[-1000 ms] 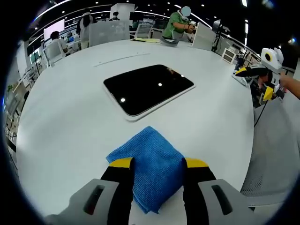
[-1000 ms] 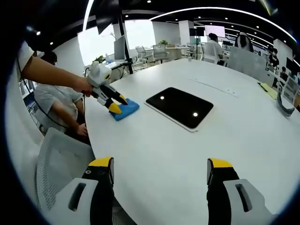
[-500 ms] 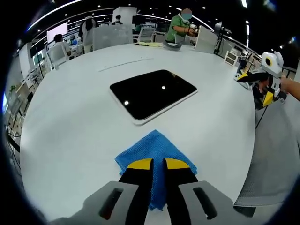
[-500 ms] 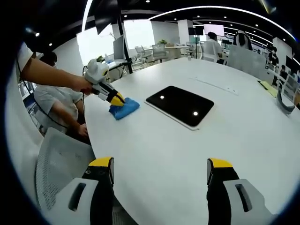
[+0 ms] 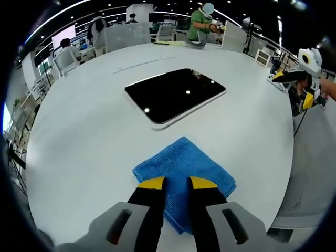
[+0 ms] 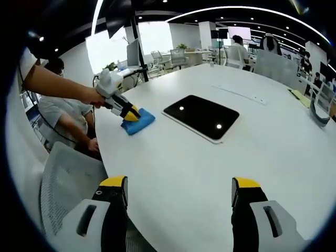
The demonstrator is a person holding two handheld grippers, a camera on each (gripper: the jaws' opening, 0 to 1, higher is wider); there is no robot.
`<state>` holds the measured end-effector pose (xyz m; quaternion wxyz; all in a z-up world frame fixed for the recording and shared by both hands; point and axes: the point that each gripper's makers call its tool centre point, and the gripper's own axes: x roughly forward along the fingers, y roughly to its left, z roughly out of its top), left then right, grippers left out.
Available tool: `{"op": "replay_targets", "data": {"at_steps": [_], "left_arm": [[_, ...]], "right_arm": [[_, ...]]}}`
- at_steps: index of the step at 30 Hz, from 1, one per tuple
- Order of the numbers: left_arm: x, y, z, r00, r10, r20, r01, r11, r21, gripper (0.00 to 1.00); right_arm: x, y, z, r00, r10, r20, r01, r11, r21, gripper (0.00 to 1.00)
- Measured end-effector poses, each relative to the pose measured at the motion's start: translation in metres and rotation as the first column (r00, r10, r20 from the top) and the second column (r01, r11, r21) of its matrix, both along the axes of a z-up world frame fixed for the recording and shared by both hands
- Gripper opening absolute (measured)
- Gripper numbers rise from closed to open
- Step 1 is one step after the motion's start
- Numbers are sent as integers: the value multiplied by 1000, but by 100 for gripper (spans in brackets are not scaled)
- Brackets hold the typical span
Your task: Wipe the mirror surface with the cleaning cloth until all visible marks leave the cleaned area.
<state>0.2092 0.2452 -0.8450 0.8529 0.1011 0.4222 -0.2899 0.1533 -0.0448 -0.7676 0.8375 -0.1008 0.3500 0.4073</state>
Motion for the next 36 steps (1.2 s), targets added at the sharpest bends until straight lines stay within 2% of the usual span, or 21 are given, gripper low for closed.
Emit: {"op": "replay_targets", "data": {"at_steps": [8, 19, 24, 28, 36], "left_arm": [[4, 7, 0, 1000, -5, 17, 4, 1000, 23, 26], [2, 6, 3, 1000, 14, 18, -14, 1000, 11, 27], [-3, 2, 7, 1000, 11, 17, -11, 1000, -1, 34], [-5, -2, 14, 999, 8, 45, -8, 1000, -10, 40], [-5, -1, 30, 995, 76, 64, -73, 996, -50, 52]], "right_arm": [[-2, 2, 0, 1000, 4, 1, -4, 1000, -2, 80], [-3, 1, 3, 1000, 2, 8, -2, 1000, -3, 80], [-1, 2, 6, 1000, 0, 17, 0, 1000, 0, 80], [-1, 4, 6, 1000, 2, 16, -2, 1000, 1, 80], [1, 6, 9, 1000, 7, 30, -7, 1000, 6, 81]]}}
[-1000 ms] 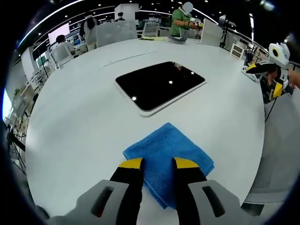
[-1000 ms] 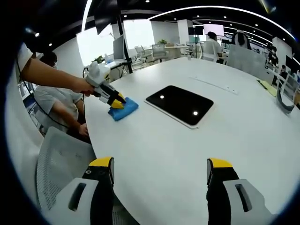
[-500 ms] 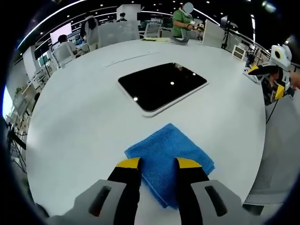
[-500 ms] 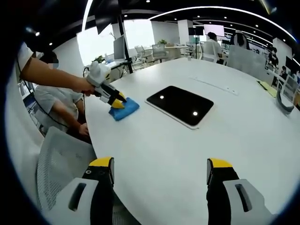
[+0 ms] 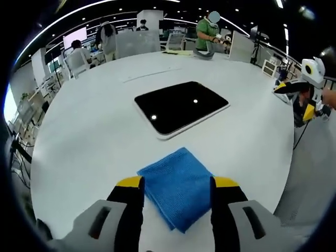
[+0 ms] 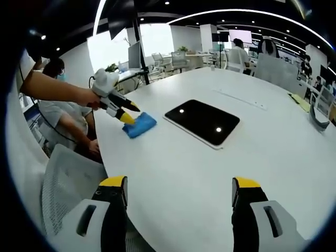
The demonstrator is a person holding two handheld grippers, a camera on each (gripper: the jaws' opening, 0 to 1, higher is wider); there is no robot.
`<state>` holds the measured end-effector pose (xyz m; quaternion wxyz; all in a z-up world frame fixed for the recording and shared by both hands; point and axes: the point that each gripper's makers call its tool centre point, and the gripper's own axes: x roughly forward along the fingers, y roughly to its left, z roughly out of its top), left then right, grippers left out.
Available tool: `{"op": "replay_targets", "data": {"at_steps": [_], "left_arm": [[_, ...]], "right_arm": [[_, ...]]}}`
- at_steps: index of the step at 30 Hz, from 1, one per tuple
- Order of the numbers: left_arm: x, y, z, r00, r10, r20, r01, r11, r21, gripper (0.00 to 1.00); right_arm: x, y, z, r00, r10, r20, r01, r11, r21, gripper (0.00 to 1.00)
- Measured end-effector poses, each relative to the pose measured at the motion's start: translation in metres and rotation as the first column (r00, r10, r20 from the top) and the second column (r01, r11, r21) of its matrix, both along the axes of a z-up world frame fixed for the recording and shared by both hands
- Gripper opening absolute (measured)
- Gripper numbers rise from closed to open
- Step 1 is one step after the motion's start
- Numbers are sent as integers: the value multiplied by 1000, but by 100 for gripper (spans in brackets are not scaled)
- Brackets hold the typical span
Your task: Wipe the mirror surface with the cleaning cloth until all visible marks leave the cleaned area.
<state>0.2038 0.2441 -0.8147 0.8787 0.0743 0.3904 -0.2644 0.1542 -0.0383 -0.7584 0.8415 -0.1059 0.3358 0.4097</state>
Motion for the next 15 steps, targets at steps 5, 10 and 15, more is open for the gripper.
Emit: {"op": "replay_targets", "data": {"at_steps": [5, 10, 15], "left_arm": [[-5, 1, 10, 999, 26, 23, -26, 1000, 5, 65], [-12, -2, 23, 997, 48, 57, -48, 999, -9, 72], [-22, -1, 33, 993, 70, 94, -70, 998, 0, 84]], "right_arm": [[1, -1, 3, 1000, -3, 9, 3, 1000, 8, 82], [2, -3, 6, 1000, -9, 22, 8, 1000, 17, 83], [3, -3, 8, 1000, -16, 25, 15, 999, 31, 85]]}}
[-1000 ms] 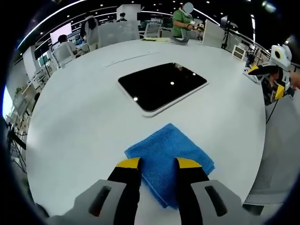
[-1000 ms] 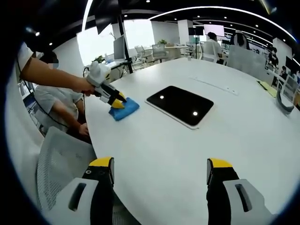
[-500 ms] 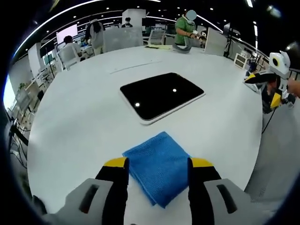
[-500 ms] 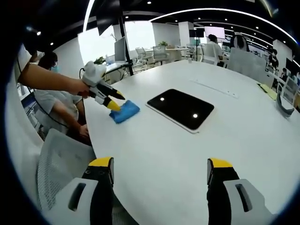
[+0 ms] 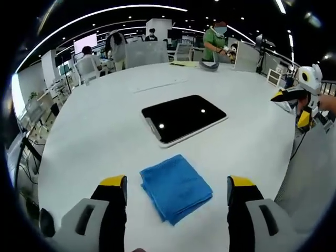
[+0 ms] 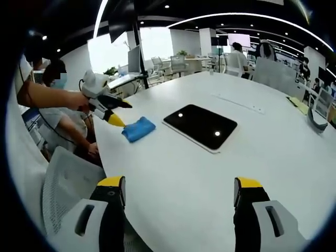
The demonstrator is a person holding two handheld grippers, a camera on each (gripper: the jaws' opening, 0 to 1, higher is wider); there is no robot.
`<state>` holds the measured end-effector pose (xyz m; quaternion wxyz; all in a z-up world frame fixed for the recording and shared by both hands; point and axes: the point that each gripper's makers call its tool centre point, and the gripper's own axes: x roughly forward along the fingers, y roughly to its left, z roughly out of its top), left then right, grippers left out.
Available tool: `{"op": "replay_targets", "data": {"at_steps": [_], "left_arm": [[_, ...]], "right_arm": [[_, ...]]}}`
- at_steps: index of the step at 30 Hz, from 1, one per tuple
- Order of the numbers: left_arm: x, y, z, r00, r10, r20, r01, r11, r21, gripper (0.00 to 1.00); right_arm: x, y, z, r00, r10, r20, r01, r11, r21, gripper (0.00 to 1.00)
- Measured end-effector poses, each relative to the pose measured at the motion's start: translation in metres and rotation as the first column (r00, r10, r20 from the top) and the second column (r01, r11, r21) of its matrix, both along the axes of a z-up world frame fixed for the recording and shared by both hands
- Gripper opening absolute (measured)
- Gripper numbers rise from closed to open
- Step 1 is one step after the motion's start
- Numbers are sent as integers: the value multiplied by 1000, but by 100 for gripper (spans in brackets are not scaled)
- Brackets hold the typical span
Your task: Wipe the mirror surface with the cleaning cloth until all visible marks leave the cleaned area.
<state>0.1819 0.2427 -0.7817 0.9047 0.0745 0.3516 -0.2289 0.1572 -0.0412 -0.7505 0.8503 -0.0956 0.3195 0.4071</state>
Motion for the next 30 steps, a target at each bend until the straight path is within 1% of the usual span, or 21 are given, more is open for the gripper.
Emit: {"op": "replay_targets", "data": {"at_steps": [3, 7, 8, 9, 13, 14, 17, 20, 24, 28, 30], "left_arm": [[-7, -1, 5, 1000, 13, 5, -13, 1000, -1, 90], [-13, -1, 14, 999, 44, 29, -44, 999, -21, 94], [-16, -4, 17, 998, 49, 36, -48, 998, -38, 95], [-18, -5, 18, 998, 48, 33, -46, 998, -40, 96], [-27, -9, 24, 997, 45, 65, -44, 999, -20, 99], [-30, -10, 25, 996, 45, 71, -44, 999, -13, 99], [-38, -11, 24, 997, 41, 66, -40, 999, -7, 99], [-42, -10, 27, 996, 41, 80, -41, 999, 9, 99], [-47, -11, 34, 994, 70, 90, -68, 997, -28, 99], [-53, -11, 36, 993, 74, 96, -71, 997, -29, 99], [-55, -11, 35, 993, 67, 99, -66, 998, -15, 99]], "right_arm": [[0, 0, -1, 1000, 0, -1, 0, 1000, 1, 86], [0, 2, 0, 1000, -8, 2, 8, 1000, 13, 87], [0, 2, 0, 1000, -11, 2, 11, 1000, 14, 88], [-1, 2, 0, 1000, -10, 4, 10, 1000, 14, 89], [-3, 1, 0, 1000, -19, 6, 19, 1000, 23, 90], [-3, 0, 0, 1000, -20, 6, 20, 1000, 24, 91], [-5, 0, 1, 1000, -27, 8, 26, 999, 30, 92], [-7, -1, 1, 999, -37, 19, 37, 999, 31, 93], [-10, -1, 2, 998, -52, 27, 51, 998, 37, 95], [-15, 0, -1, 998, -59, 32, 58, 998, 31, 95], [-18, 1, -1, 998, -60, 33, 59, 998, 34, 95]]}}
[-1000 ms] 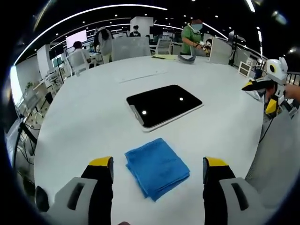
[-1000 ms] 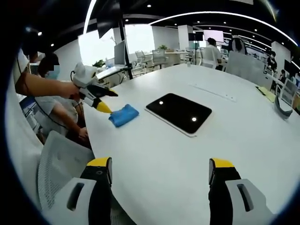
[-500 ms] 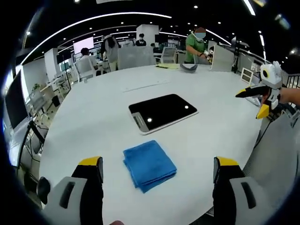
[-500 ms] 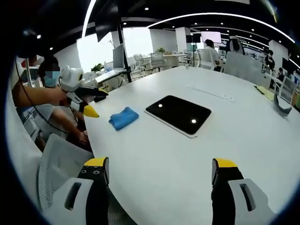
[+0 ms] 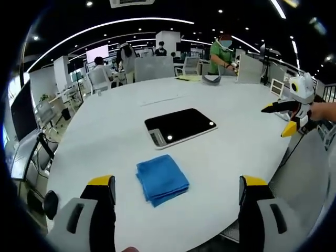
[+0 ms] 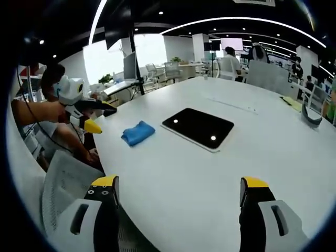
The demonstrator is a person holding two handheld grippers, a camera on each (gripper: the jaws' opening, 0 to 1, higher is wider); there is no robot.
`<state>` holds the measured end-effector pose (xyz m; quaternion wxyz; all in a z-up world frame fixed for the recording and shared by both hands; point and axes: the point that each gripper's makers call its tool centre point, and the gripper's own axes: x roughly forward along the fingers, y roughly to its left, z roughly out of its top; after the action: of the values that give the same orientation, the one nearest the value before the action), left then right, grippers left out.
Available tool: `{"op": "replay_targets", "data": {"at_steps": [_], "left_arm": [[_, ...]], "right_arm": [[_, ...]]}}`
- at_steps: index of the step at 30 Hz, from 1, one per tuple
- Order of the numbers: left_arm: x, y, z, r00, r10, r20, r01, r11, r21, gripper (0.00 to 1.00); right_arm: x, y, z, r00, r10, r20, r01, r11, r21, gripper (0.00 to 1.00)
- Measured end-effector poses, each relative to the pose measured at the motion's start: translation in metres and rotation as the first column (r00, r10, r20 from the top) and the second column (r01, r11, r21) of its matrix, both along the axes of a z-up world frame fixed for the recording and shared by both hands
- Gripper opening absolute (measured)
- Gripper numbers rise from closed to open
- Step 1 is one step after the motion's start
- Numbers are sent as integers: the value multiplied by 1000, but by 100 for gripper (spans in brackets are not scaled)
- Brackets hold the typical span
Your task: Wipe the mirror surface with the cleaning cloth until all visible marks leave the cleaned area.
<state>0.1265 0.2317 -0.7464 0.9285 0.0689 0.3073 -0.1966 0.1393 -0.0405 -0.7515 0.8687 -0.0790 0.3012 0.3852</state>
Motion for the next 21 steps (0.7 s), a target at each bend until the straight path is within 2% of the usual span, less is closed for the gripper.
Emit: {"op": "replay_targets", "data": {"at_steps": [6, 21], "left_arm": [[-9, -5, -2, 1000, -18, -1, 18, 1000, 18, 99], [-13, -9, -4, 1000, -5, 2, 5, 1000, 24, 99]], "right_arm": [[-6, 2, -1, 1000, 6, 5, -6, 1000, -8, 95], [-2, 0, 1, 1000, 12, 22, -12, 1000, -13, 95]]}}
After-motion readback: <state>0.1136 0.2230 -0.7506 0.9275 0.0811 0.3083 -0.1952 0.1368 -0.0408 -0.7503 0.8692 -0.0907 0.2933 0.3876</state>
